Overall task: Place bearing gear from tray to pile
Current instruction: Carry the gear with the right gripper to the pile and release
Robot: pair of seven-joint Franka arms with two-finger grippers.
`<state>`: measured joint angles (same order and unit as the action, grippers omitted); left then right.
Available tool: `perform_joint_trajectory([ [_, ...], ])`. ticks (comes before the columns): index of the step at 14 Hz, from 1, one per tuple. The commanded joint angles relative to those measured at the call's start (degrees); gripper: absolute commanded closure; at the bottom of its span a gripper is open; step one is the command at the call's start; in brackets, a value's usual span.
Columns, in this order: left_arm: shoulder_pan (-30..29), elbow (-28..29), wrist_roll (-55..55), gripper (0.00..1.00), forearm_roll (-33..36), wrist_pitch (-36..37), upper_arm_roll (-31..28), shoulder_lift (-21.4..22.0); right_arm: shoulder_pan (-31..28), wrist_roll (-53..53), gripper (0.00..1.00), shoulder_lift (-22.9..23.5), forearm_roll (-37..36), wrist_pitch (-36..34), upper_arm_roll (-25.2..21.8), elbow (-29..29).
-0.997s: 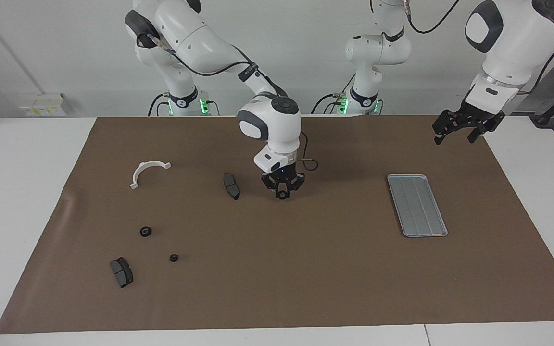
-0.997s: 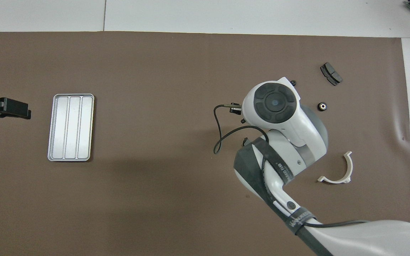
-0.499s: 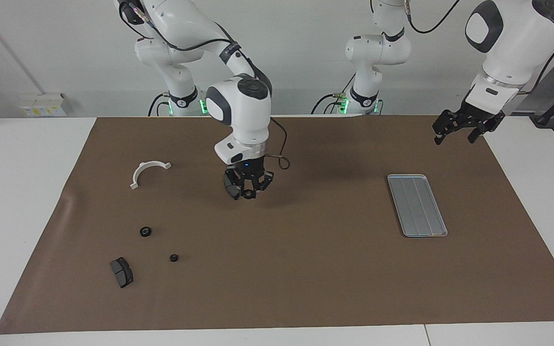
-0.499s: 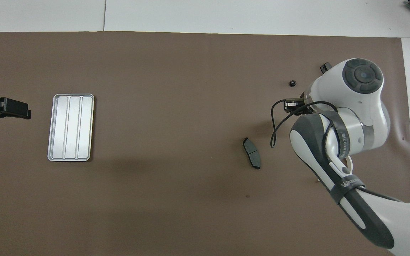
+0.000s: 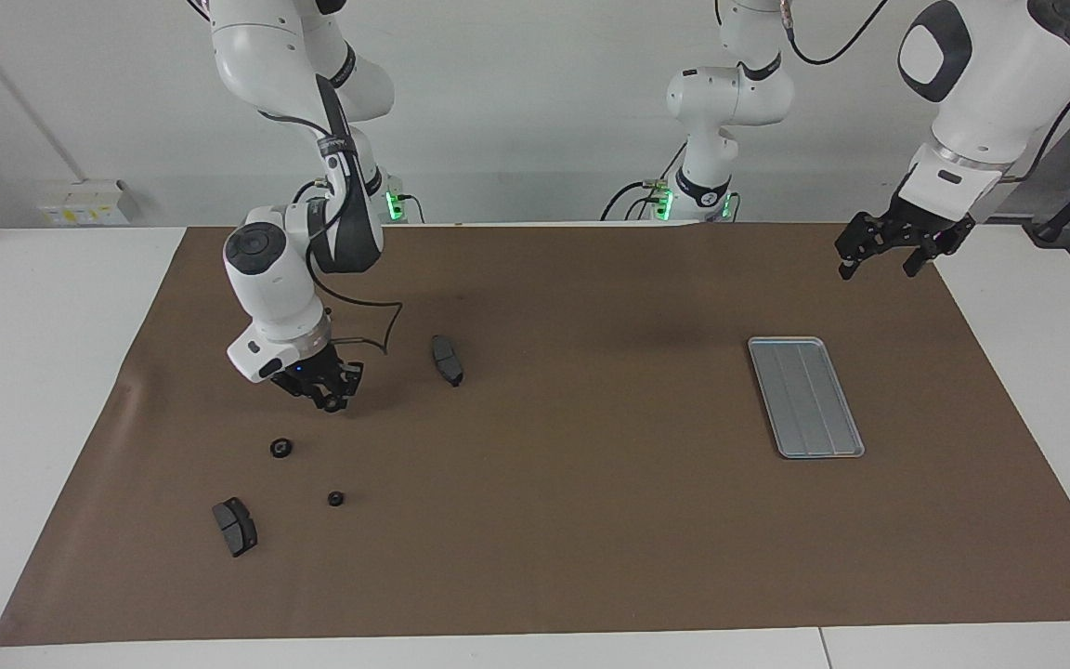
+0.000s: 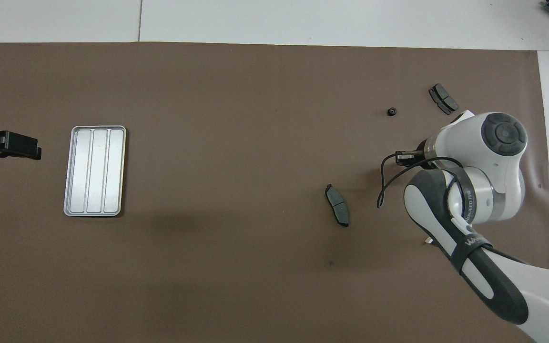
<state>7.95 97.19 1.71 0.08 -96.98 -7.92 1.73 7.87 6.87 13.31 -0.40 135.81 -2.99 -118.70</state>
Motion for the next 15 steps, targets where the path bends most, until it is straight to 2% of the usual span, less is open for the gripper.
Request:
perform_joint_trajectory([
  [1, 0.1, 0.9, -0.8, 0.0, 1.3, -0.1, 0.1, 1.1, 0.0, -2.0, 0.92, -0.6, 1.7, 3.8, -0.3, -3.5],
  [3, 0.1, 0.9, -0.8, 0.0, 1.3, -0.1, 0.1, 1.1, 0.0, -2.0, 0.85, -0.6, 1.7, 6.6, -0.3, -5.4],
  [4, 0.1, 0.9, -0.8, 0.0, 1.3, -0.1, 0.1, 1.1, 0.0, -1.9, 0.76, -0.6, 1.7, 6.7, -0.3, -5.5],
  [5, 0.1, 0.9, -0.8, 0.0, 1.3, 0.0, 0.1, 1.1, 0.0, -1.9, 0.44, -0.6, 1.7, 6.8, -0.3, -5.4],
  [6, 0.1, 0.9, -0.8, 0.0, 1.3, -0.1, 0.0, 1.1, 0.0, -1.4, 0.0, -0.5, 1.7, 6.8, -0.3, -5.4],
  [11, 0.1, 0.9, -0.8, 0.0, 1.3, -0.1, 0.1, 1.1, 0.1, 0.4, 0.0, -1.6, 1.6, 3.4, -0.8, 1.5],
  [15, 0.1, 0.9, -0.9, 0.0, 1.3, -0.1, 0.1, 1.1, 0.1, 2.5, 0.0, -2.6, 1.6, -11.1, -1.0, 12.7],
])
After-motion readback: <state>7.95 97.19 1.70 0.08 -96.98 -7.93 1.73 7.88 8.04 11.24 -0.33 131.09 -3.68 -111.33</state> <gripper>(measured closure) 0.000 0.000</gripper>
